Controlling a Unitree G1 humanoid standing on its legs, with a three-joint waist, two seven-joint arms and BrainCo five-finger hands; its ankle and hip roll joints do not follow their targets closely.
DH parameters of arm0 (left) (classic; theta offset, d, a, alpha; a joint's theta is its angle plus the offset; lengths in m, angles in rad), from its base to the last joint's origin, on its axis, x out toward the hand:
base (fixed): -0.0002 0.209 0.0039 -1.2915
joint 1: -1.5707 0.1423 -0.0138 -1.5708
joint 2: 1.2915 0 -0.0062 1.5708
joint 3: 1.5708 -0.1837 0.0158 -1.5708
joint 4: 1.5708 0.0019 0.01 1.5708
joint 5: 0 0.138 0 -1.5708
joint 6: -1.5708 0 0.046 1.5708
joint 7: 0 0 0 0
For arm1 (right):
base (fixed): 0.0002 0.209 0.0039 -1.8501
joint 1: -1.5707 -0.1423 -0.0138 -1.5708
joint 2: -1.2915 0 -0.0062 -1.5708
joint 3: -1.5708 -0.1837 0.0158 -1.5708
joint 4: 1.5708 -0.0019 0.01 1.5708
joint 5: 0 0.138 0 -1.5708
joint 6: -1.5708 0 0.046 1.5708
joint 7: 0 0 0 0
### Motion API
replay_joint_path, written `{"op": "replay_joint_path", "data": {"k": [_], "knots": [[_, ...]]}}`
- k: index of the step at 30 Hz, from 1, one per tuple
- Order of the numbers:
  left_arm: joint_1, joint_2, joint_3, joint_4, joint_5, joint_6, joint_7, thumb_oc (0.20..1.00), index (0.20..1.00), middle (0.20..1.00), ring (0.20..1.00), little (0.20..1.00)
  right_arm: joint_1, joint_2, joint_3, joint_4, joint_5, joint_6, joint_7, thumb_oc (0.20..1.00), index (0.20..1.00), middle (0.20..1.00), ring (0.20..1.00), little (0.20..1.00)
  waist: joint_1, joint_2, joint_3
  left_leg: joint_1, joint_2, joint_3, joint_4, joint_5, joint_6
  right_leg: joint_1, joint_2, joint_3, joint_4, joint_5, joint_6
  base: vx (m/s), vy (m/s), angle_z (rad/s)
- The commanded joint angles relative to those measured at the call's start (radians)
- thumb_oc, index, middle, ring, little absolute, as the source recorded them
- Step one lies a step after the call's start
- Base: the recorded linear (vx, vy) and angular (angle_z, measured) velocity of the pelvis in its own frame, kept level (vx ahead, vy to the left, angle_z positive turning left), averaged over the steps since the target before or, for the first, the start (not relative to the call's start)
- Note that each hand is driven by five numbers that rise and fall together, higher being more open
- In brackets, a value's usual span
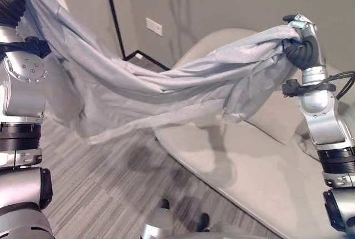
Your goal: Hang the clothes on the sofa on the clothes rack.
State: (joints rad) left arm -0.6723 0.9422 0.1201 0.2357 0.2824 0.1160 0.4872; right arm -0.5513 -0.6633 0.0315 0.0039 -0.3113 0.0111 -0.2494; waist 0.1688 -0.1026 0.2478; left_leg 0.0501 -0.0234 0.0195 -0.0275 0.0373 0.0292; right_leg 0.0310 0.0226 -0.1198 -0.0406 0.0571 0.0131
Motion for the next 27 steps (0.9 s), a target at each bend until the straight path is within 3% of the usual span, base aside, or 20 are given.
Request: {"op": "replay_joint_path", "data": {"k": [1, 3, 7, 9, 10, 13, 14, 16, 18, 20, 22, 24, 26, 27], "knots": [[0.039, 0.011, 0.080, -0.088, -0.001, -0.055, 0.013, 0.200, 0.200, 0.200, 0.200, 0.200, -0.041, -0.057, -0.028, 0.003, 0.032, -0.034, -0.041, 0.200, 0.200, 0.200, 0.200, 0.200, 0.003, 0.003, -0.075, 0.031, 0.018, 0.054, -0.060, -0.016, -0.048, 0.053, 0.003, -0.026, -0.047, -0.008, 0.008, 0.05, -0.010, 0.40], [0.047, -0.009, 0.081, -0.098, -0.001, -0.057, 0.007, 0.200, 0.200, 0.200, 0.200, 0.200, -0.048, -0.070, -0.022, 0.025, 0.042, -0.041, -0.043, 0.200, 0.200, 0.200, 0.200, 0.200, 0.009, 0.018, -0.079, 0.050, 0.037, 0.063, -0.060, 0.036, -0.052, 0.051, 0.002, -0.037, -0.047, -0.010, 0.010, 0.10, 0.008, 0.12], [0.052, -0.044, 0.087, -0.134, 0.008, -0.063, -0.011, 0.200, 0.200, 0.200, 0.200, 0.200, -0.041, -0.090, -0.035, 0.023, 0.038, -0.040, -0.038, 0.200, 0.200, 0.200, 0.200, 0.200, -0.007, 0.038, -0.064, 0.057, 0.081, 0.106, -0.055, 0.041, -0.061, 0.070, -0.023, -0.077, -0.047, -0.020, 0.016, 0.04, 0.051, 0.33], [0.047, -0.038, 0.081, -0.139, 0.008, -0.062, -0.020, 0.200, 0.200, 0.200, 0.200, 0.200, -0.043, -0.085, -0.038, 0.022, 0.035, -0.039, -0.038, 0.200, 0.200, 0.200, 0.200, 0.200, 0.001, 0.026, -0.059, 0.017, 0.132, 0.097, -0.060, 0.035, -0.050, 0.081, -0.047, -0.075, -0.047, -0.016, 0.021, 0.04, 0.093, 0.46], [0.044, -0.036, 0.079, -0.137, 0.007, -0.062, -0.020, 0.200, 0.200, 0.200, 0.200, 0.200, -0.044, -0.084, -0.038, 0.023, 0.035, -0.039, -0.038, 0.200, 0.200, 0.200, 0.200, 0.200, 0.001, 0.024, -0.061, 0.013, 0.132, 0.097, -0.060, 0.036, -0.050, 0.077, -0.047, -0.075, -0.047, -0.015, 0.021, 0.07, 0.091, 0.50], [0.046, -0.037, 0.087, -0.146, 0.005, -0.065, -0.020, 0.200, 0.200, 0.200, 0.200, 0.200, -0.061, -0.082, -0.022, 0.028, 0.032, -0.039, -0.042, 0.200, 0.200, 0.200, 0.200, 0.200, 0.021, 0.000, -0.047, -0.059, 0.234, 0.090, -0.060, 0.073, -0.055, 0.099, -0.081, -0.067, -0.047, -0.007, 0.027, 0.12, 0.206, 0.34], [0.047, -0.051, 0.091, -0.155, 0.009, -0.062, -0.024, 0.200, 0.200, 0.200, 0.200, 0.200, -0.051, -0.077, -0.023, 0.017, 0.027, -0.039, -0.046, 0.200, 0.200, 0.200, 0.200, 0.200, 0.030, -0.001, -0.046, -0.096, 0.299, 0.094, -0.060, 0.070, -0.070, 0.133, -0.111, -0.070, -0.047, 0.005, 0.023, 0.22, 0.319, -0.03], [0.053, -0.052, 0.102, -0.163, 0.017, -0.060, -0.027, 0.200, 0.200, 0.200, 0.200, 0.200, -0.031, -0.076, -0.035, -0.004, 0.021, -0.037, -0.036, 0.200, 0.200, 0.200, 0.200, 0.200, 0.037, 0.012, -0.057, -0.078, 0.306, 0.069, -0.060, 0.068, -0.086, 0.144, -0.114, -0.066, -0.047, 0.006, 0.015, 0.17, 0.311, 0.00], [0.064, -0.069, 0.104, -0.183, 0.032, -0.060, -0.043, 0.200, 0.200, 0.200, 0.200, 0.200, 0.005, -0.063, -0.060, -0.027, 0.017, -0.040, -0.025, 0.200, 0.200, 0.200, 0.200, 0.200, 0.032, 0.026, -0.094, -0.057, 0.278, 0.071, -0.060, 0.054, -0.107, 0.155, -0.165, -0.067, -0.047, 0.021, 0.003, 0.23, 0.696, -0.31], [0.059, -0.061, 0.085, -0.177, 0.030, -0.062, -0.044, 0.200, 0.200, 0.200, 0.200, 0.200, 0.030, -0.046, -0.088, -0.042, 0.021, -0.034, -0.025, 0.200, 0.200, 0.200, 0.200, 0.200, 0.026, 0.027, -0.128, -0.029, 0.217, 0.086, -0.060, 0.033, -0.109, 0.167, -0.231, -0.071, -0.047, 0.047, -0.002, 0.25, 0.775, 0.02], [0.054, -0.041, 0.075, -0.171, 0.027, -0.061, -0.038, 0.200, 0.200, 0.200, 0.200, 0.200, 0.025, -0.035, -0.099, -0.053, 0.016, -0.025, -0.028, 0.200, 0.200, 0.200, 0.200, 0.200, 0.029, 0.030, -0.124, -0.006, 0.182, 0.087, -0.060, 0.018, -0.101, 0.181, -0.264, -0.081, -0.038, 0.057, 0.002, 0.16, 0.498, 0.22], [0.049, -0.037, 0.071, -0.181, 0.029, -0.060, -0.027, 0.200, 0.200, 0.200, 0.200, 0.200, 0.017, -0.024, -0.102, -0.071, 0.016, -0.017, -0.034, 0.200, 0.200, 0.200, 0.200, 0.200, 0.031, 0.048, -0.103, 0.025, 0.139, 0.097, -0.060, -0.004, -0.093, 0.176, -0.310, -0.102, 0.053, 0.050, 0.002, 0.12, 0.539, -0.03], [0.052, -0.050, 0.072, -0.195, 0.029, -0.062, -0.030, 0.200, 0.200, 0.200, 0.200, 0.200, 0.024, -0.021, -0.108, -0.094, 0.010, -0.015, -0.030, 0.200, 0.200, 0.200, 0.200, 0.200, 0.024, 0.057, -0.090, 0.041, 0.120, 0.100, -0.060, -0.010, -0.088, 0.160, -0.293, -0.094, 0.113, 0.044, 0.003, 0.10, 0.380, 0.07], [0.057, -0.081, 0.066, -0.220, 0.030, -0.071, -0.038, 0.200, 0.200, 0.200, 0.200, 0.200, 0.057, -0.036, -0.133, -0.133, -0.001, -0.016, -0.022, 0.200, 0.200, 0.200, 0.200, 0.200, -0.012, 0.085, -0.073, 0.050, 0.090, 0.070, -0.060, -0.010, -0.074, 0.100, -0.201, -0.026, 0.158, 0.037, 0.009, 0.14, 0.375, 0.09]]}}
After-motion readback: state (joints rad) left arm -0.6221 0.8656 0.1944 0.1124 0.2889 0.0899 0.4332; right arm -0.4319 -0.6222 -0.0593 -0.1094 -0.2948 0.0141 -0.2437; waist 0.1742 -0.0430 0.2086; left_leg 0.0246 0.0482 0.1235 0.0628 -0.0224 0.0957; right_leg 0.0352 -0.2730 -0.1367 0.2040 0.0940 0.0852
